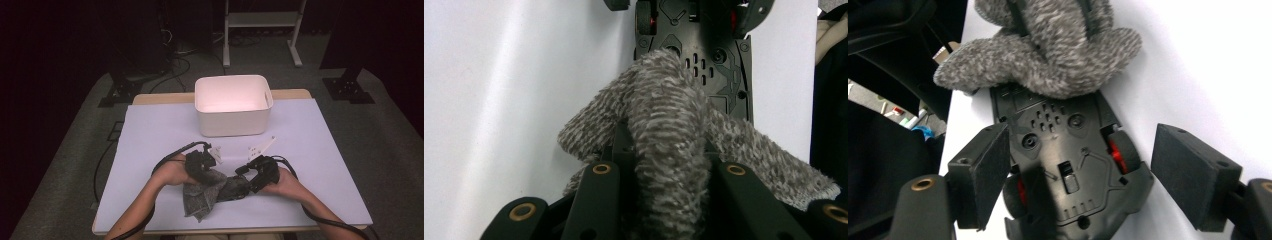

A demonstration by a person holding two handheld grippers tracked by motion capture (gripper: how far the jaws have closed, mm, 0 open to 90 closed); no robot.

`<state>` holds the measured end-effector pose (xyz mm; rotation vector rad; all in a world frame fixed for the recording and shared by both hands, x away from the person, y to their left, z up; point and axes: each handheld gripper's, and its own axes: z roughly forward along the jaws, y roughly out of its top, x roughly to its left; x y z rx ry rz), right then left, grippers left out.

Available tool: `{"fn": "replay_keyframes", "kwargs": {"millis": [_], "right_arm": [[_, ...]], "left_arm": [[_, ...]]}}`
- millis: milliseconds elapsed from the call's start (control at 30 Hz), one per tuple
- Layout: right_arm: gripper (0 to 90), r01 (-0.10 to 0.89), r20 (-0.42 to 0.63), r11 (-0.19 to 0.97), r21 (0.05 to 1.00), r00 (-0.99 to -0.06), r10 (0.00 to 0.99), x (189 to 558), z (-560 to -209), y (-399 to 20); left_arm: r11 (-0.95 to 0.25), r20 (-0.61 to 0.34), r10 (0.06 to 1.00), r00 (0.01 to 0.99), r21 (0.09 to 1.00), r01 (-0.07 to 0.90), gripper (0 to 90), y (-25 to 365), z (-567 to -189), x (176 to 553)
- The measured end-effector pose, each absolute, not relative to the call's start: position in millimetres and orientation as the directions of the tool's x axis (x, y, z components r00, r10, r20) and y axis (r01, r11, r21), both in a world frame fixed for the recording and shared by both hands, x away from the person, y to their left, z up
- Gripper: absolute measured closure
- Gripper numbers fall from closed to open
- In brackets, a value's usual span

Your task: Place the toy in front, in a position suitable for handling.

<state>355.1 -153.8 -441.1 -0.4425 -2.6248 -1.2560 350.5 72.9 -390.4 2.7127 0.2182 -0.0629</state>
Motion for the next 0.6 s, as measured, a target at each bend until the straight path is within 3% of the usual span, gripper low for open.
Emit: {"fn": "replay_keyframes", "kwargs": {"millis": [600], "right_arm": [[17.6,0.411,0.35,0.611,0.677,-0.91,0.223,343.7,-456.7,-147.6]], "left_arm": [[-0.901,-0.071,0.122,0.99,0.41,0.141,72.4,63.5,-382.3,347.7]]}}
